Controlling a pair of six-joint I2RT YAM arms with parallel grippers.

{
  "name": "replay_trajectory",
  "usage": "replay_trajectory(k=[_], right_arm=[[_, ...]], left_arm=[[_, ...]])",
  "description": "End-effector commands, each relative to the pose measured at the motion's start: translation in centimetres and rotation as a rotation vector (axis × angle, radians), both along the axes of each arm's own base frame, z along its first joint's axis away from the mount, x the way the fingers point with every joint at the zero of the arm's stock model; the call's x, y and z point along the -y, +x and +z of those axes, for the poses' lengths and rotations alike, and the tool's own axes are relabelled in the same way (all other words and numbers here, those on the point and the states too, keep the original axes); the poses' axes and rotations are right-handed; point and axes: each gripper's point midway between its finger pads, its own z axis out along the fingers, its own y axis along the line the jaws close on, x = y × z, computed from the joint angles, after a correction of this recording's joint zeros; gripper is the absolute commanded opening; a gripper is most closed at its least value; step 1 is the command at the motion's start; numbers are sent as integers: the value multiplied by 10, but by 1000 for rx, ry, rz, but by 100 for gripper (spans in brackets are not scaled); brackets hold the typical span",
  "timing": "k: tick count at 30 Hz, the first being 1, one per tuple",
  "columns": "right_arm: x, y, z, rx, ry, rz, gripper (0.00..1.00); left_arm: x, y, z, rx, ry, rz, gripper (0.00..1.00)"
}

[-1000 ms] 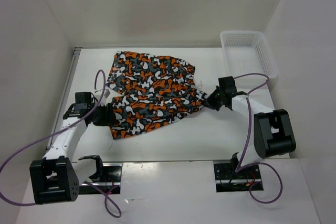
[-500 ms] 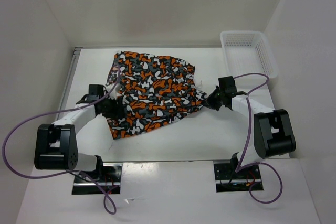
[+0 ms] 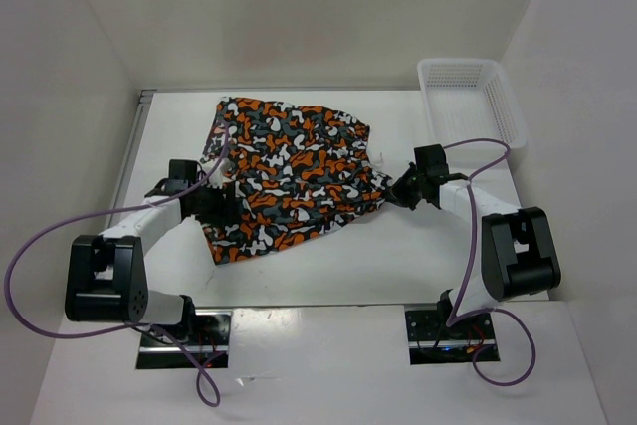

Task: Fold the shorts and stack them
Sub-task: Flatten the shorts out

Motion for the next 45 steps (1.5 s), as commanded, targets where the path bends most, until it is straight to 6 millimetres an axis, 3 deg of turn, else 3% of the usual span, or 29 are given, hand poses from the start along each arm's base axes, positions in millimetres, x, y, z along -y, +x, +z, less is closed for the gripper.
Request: replay_trajectory(k=[1,6,12,17,21,22,25,26,29,30,33,34,35,36,37,39,40,41,42,43,45], right_arm=[[-2,20,18,71,9,0,0],[-2,20,18,71,9,0,0],[-2,22,18,71,9,0,0],[-2,22,18,71,9,0,0],[-2,22,18,71,9,0,0],[-2,21,17,62,8,0,0],[-2,24,22,70,9,0,0],[-3,29,30,83,5,9,0],[-2,40,53,124,-16,24,0],[-2,43,60,142,-27,40,0],[-1,70,93,210,-40,55,0],[-2,80,89,200,-57,73,0],[-3,104,118,265,-46,80,0],[-11,111,125,263,-22,117,0],[-11,141,147,309,-13,122,0],[-12,162,169,328,-4,143,0],[-15,186,206,411,0,141,0],[-10,194,224,442,-1,130,0],[-11,199,244,484,0,129,0],[-7,207,283,567,9,111,0],[2,206,318,629,-6,83,0]], left_arm=[[2,-11,2,-21,-1,-8,71],[-3,-31,-15,-68,22,5,64],[-4,-31,-20,-35,29,10,64],[1,-32,-18,-24,2,-6,46],[1,-37,-8,-18,2,-6,20],[2,-40,-6,-25,-6,-11,4],[5,-31,25,23,-20,-20,0],[8,-18,49,80,-32,-29,0],[6,-2,95,173,-94,-30,0],[5,13,123,245,-100,-34,0],[5,45,166,397,-144,-69,0],[7,60,186,461,-153,-91,0],[6,76,183,451,-173,-102,0],[7,93,194,491,-178,-117,0],[5,122,212,528,-194,-139,0],[-1,152,243,608,-216,-174,0],[-8,170,251,632,-224,-182,0],[-26,182,307,773,-196,-195,0],[-35,185,335,845,-167,-190,0],[-44,186,353,876,-156,-186,0],[-63,179,408,1000,-111,-201,0]])
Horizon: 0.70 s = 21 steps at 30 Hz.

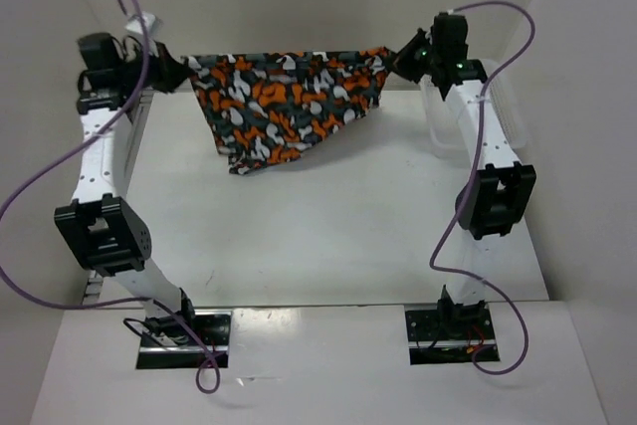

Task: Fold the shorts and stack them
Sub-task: Flatten the shorts out

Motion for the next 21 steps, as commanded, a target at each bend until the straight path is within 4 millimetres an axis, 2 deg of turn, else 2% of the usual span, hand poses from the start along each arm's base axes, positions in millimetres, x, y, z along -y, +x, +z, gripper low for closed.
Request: replay_trajectory(k=[1,2,3,4,5,6,7,8,9,10,11,12,14,15,16,17,19,20,21], right_arm=[[15,-10,81,137,-8,-25,0],[16,-14,85,147,-17,-21,0],[18,-18,63,94,-27,-31,0],[19,-30,72,119,-25,-32,0],[20,-40,26,23,-34,-30,0],[22,-44,18,29,-29,-46,0],[23,-54,4,8,-31,-46,0],[27,-77,-30,-71,-22,-49,0],[28,-89,-47,-105,-25,-49,0],[27,-103,-64,-146,-25,-41,0],[29,-132,-99,-229,-32,-40,0],[30,-145,-114,-255,-35,-40,0],[28,-174,-143,-328,-16,-30,0],[27,-202,-169,-402,-2,-27,0],[28,-214,-180,-432,3,-33,0],[29,-235,-203,-494,-3,-34,0],[32,-248,-210,-507,-4,-49,0],[34,-256,-220,-534,-14,-57,2],[36,-257,-219,-531,-24,-67,4]], left_arm=[[-17,-24,132,358,75,-65,0],[-19,-27,132,359,73,-79,0],[-21,-33,139,374,80,-78,0],[-18,-40,128,349,68,-86,0],[-14,-45,118,327,57,-98,0],[-9,-58,118,334,58,-107,0],[-6,-64,104,311,46,-115,0],[-3,-69,60,210,2,-121,0],[4,-85,53,200,-6,-136,0],[9,-96,30,127,-41,-144,0],[12,-106,9,59,-70,-141,0],[20,-128,-30,-59,-120,-135,0],[28,-152,-69,-168,-162,-121,0],[34,-173,-87,-250,-190,-106,0],[35,-189,-124,-361,-210,-63,0],[34,-200,-135,-386,-215,-43,0],[35,-211,-162,-458,-220,-10,0],[34,-219,-173,-516,-220,18,0],[30,-220,-178,-539,-205,48,0]])
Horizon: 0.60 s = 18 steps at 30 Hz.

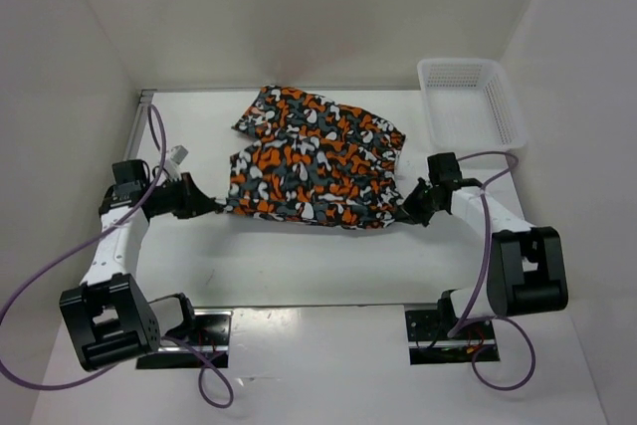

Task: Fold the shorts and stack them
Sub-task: Flatten the shorts out

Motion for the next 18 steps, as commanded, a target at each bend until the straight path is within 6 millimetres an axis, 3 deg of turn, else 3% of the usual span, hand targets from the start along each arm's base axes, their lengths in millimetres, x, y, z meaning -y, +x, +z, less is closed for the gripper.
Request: replay_trajectory(k=[1,3,4,5,6,7,8,12,16,18], right_arm=[[10,15,20,115,-31,-41,8],[12,12,18,104,-42,-46,23],[13,12,15,92,-51,-50,28],[13,12,11,79,-52,-50,36],[13,12,11,78,-52,-50,36],[13,11,8,68,-53,-50,36],[13,11,8,68,-53,-50,38],[17,1,-1,25,-71,-69,38],[14,-13,-5,-11,-57,-94,36],[11,-21,-2,-18,-60,-116,45]], left_arm=[[-17,-3,-4,-36,97,80,0],[-22,-2,-15,-90,112,98,3],[-24,-1,-20,-110,114,102,15],[-21,-1,-28,-145,86,89,38],[-20,-3,-36,-170,78,87,59],[-19,-7,-46,-208,67,84,72],[-19,-7,-46,-209,67,84,77],[-20,-18,-53,-258,85,100,83],[-11,-34,-38,-263,60,86,84],[-6,-48,-33,-275,56,85,85]])
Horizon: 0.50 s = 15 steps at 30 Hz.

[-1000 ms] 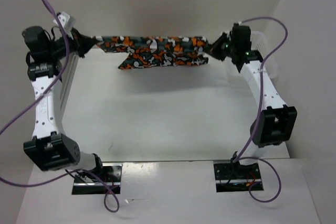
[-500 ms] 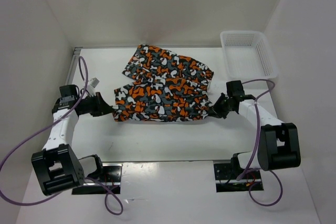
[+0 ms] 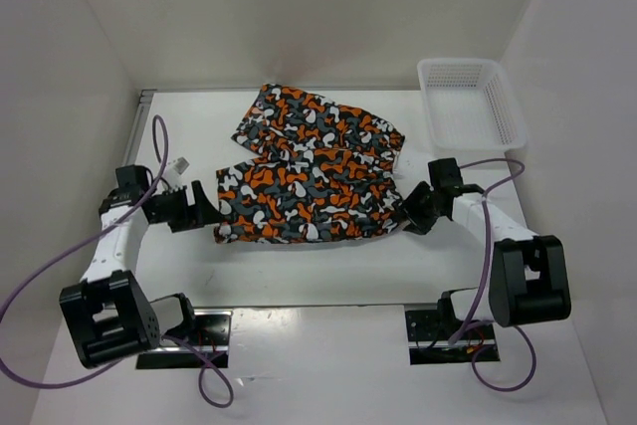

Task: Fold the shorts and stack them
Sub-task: Flatten the shorts out

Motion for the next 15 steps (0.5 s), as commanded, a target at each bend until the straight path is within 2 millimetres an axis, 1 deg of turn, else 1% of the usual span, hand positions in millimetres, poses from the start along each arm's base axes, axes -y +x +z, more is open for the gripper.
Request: replay_trajectory(k=[1,2,3,4,5,6,7,8,9,10,11,12,13,14,15], right_arm=[[-2,-12,8,-5,-8,-43,59],[0,-17,7,-15,-14,-55,70],[-3,-16,13,8,-2,-63,70],[-3,-18,15,5,-3,-63,70],[-5,-24,13,-8,0,-63,70],[-5,-23,16,-2,6,-72,67],[-8,-27,15,0,7,-62,65],[-9,-29,14,-10,-1,-64,64],[-9,-29,14,-10,-1,-64,60],[-10,-32,13,-9,-4,-67,60],[-13,-33,13,-13,1,-67,60],[-13,-32,15,-4,3,-67,60],[-13,-38,12,-15,-7,-69,61],[-17,-39,12,-18,-3,-64,63],[-18,-45,10,-28,-6,-54,66]], left_arm=[[7,-20,15,-2,-7,-1,85],[9,-27,23,17,0,-1,83],[10,-29,25,17,10,-6,79],[13,-31,25,7,7,-18,75],[18,-40,16,-29,-5,-28,63],[19,-44,13,-32,-6,-28,55],[19,-48,7,-47,3,-22,49],[20,-53,3,-49,3,-22,47],[22,-57,-2,-67,-3,-22,53],[26,-64,-8,-81,-21,-27,64],[28,-66,-9,-80,-30,-31,74],[29,-69,-12,-90,-33,-31,81],[29,-71,-16,-91,-34,-31,91],[30,-75,-19,-104,-38,-31,94],[31,-76,-22,-99,-36,-31,94]])
